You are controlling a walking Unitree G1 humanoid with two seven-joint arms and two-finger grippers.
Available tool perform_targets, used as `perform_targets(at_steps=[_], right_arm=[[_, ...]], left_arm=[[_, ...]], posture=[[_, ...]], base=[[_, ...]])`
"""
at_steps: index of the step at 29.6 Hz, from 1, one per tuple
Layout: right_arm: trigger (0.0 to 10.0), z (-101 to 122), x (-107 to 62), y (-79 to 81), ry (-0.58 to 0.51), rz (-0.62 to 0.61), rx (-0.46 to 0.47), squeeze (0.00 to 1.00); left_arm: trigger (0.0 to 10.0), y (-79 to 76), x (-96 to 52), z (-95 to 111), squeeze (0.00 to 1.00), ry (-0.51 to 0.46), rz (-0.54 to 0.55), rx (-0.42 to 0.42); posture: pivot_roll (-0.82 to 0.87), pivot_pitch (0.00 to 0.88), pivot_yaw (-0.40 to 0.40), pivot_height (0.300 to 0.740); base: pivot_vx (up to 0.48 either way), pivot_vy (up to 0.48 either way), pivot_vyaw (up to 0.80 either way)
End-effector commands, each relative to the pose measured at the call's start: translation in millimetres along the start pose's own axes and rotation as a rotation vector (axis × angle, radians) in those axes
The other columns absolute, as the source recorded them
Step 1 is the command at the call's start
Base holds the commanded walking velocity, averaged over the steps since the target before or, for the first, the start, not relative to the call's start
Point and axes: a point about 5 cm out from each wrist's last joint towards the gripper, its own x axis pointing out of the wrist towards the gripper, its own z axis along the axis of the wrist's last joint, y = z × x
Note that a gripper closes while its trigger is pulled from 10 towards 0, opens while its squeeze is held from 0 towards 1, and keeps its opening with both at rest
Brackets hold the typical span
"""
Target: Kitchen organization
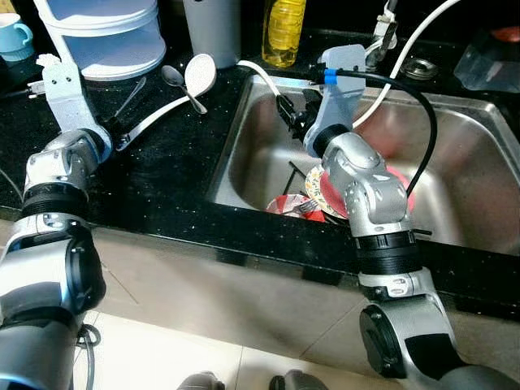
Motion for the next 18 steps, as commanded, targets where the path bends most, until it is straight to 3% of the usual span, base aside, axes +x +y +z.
perform_targets(at_steps=[1,5,8,12,13,14,15,16,17,18], right_arm=[[10.0,-2,-2.1,2.8,0.006,0.014,0.006,0.0],[10.0,1,-0.3,-0.5,-0.006,0.01,0.004,0.0],[10.0,2,0.9,-0.8,-0.013,0.003,0.01,0.0],[10.0,3,0.7,-0.1,-0.016,0.002,0.014,0.0],[10.0,3,0.7,-0.1,-0.016,0.002,0.014,0.0],[10.0,3,0.9,-0.1,-0.016,0.002,0.015,0.0],[10.0,3,0.7,-0.2,-0.016,0.001,0.014,0.0],[10.0,5,0.8,-1.4,-0.022,-0.009,0.012,0.0],[10.0,5,0.8,-1.4,-0.022,-0.009,0.012,0.0],[10.0,6,0.7,-2.2,-0.026,-0.015,0.012,0.0]], left_arm=[[0.0,16.5,-0.9,-25,0.0,0.112,0.044,-0.022],[0.0,15.0,-0.9,-21,0.0,0.086,0.026,-0.034],[0.0,12.7,-1.2,-7,0.0,0.01,0.028,-0.009],[0.0,-1.4,-5.0,22,0.0,-0.163,-0.032,0.108],[0.0,-1.4,-5.0,22,0.0,-0.163,-0.032,0.108],[8.0,-8.8,-7.0,31,0.0,-0.215,-0.065,0.145],[8.0,-18.9,-9.3,39,0.0,-0.261,-0.112,0.184],[10.0,-40.3,-12.8,53,0.0,-0.328,-0.195,0.233],[10.0,-40.3,-12.8,53,0.0,-0.328,-0.195,0.233],[10.0,-50.3,-14.3,58,0.0,-0.35,-0.235,0.246]], posture=[[0.16,0.086,0.04,0.74],[0.16,0.072,0.038,0.74],[0.16,0.062,0.036,0.74],[0.16,0.061,0.034,0.74],[0.16,0.061,0.034,0.74],[0.16,0.062,0.035,0.74],[0.16,0.062,0.035,0.74],[0.14,0.068,0.039,0.74],[0.14,0.068,0.039,0.74],[0.14,0.068,0.039,0.74]], base=[[0.0,0.0,0.0],[0.0,0.0,0.0],[0.0,0.0,0.0],[0.0,0.0,0.0],[0.0,0.0,0.0],[0.0,0.0,0.0],[0.0,0.0,0.0],[0.0,0.0,0.0],[0.0,0.0,0.0],[0.0,0.0,0.0]])
